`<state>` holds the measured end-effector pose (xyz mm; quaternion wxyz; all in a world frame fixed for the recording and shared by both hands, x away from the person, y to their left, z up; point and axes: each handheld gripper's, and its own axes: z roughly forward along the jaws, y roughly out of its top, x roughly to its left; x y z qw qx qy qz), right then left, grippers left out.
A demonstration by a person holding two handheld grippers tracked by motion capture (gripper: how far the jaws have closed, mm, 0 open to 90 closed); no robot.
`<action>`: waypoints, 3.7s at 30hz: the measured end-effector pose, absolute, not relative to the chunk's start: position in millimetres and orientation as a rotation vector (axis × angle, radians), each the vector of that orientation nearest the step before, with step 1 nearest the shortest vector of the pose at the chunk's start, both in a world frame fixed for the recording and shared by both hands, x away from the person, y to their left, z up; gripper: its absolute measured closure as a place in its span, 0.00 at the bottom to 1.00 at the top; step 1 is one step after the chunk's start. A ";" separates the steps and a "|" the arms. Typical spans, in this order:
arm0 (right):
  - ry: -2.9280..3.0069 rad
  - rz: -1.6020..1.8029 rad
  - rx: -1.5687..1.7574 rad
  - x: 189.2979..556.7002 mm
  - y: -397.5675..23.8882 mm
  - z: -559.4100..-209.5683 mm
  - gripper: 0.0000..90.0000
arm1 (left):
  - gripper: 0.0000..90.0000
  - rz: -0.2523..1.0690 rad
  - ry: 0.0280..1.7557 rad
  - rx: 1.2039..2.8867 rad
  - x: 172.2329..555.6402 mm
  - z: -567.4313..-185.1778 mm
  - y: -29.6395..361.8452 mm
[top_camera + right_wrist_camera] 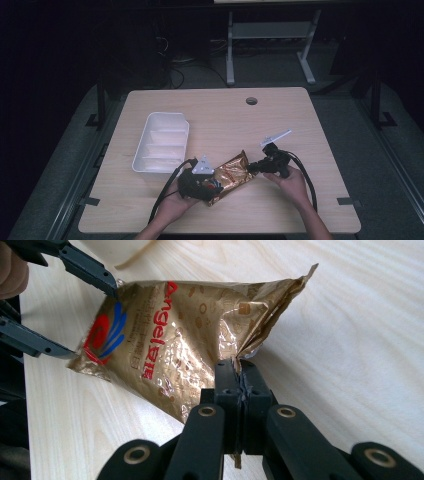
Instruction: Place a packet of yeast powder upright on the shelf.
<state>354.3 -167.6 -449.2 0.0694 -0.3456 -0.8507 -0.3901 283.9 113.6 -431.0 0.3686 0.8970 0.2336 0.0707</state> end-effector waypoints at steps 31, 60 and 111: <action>-2.815 -1.439 -0.664 309.0 -190.6 -354.6 0.99 | 0.28 0.080 0.575 2.187 316.7 -416.7 85.0; -2.564 -1.551 -0.761 321.1 -198.8 -387.8 0.51 | 0.86 -0.102 0.496 2.151 302.3 -431.8 85.5; -2.607 -1.492 -0.890 357.2 -195.7 -368.7 0.94 | 0.41 0.170 0.455 2.250 249.6 -424.5 131.9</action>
